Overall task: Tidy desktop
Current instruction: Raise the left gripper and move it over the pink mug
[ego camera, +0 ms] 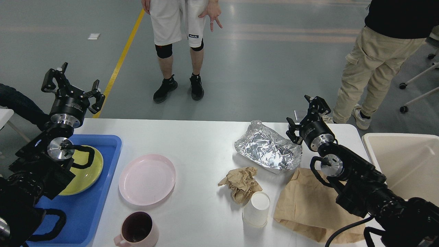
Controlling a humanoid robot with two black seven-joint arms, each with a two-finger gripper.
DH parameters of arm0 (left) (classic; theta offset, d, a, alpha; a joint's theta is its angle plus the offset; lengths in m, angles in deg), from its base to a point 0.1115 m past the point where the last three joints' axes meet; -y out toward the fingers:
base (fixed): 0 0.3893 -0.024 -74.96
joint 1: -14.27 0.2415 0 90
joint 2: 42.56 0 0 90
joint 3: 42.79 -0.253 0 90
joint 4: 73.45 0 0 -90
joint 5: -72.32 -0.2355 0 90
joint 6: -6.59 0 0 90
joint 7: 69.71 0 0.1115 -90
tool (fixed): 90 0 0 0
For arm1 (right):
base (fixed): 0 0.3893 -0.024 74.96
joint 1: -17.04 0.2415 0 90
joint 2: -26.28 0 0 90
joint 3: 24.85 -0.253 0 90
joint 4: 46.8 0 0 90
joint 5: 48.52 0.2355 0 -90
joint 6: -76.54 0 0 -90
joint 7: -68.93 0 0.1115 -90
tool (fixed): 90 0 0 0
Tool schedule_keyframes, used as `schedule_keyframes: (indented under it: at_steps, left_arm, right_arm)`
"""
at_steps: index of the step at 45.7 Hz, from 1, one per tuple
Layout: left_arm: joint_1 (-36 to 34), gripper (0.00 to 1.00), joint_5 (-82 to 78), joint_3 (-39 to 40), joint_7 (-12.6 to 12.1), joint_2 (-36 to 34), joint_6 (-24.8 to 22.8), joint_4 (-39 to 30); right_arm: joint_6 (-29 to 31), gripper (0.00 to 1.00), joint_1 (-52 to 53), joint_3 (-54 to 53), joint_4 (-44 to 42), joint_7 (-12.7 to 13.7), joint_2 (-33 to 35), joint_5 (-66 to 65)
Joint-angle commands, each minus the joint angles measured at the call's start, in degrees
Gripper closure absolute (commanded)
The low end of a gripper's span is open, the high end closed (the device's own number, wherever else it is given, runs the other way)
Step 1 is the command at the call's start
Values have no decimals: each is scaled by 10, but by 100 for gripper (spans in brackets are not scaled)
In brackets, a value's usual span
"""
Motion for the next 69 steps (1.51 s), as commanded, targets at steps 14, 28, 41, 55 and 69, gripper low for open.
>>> schedule_keyframes:
  at_steps: [14, 28, 41, 55, 69]
  left_arm:
    - [-2, 4, -1, -3, -1, -7, 3, 0]
    - [-8, 4, -1, -42, -25, -6, 1, -26]
    - [-54, 4, -43, -348, -27, -43, 23, -52]
    - [-136, 4, -44, -650, -30, -111, 1, -57]
    - [-169, 4, -75, -929, -31, -108, -55, -57]
  right_arm:
    - [0, 0, 0, 0, 0, 0, 0, 0]
    - [0, 0, 0, 0, 0, 0, 0, 0]
    - [0, 0, 0, 0, 0, 0, 0, 0]
    - [0, 0, 0, 0, 0, 0, 0, -1]
    - [0, 0, 0, 0, 0, 0, 0, 0]
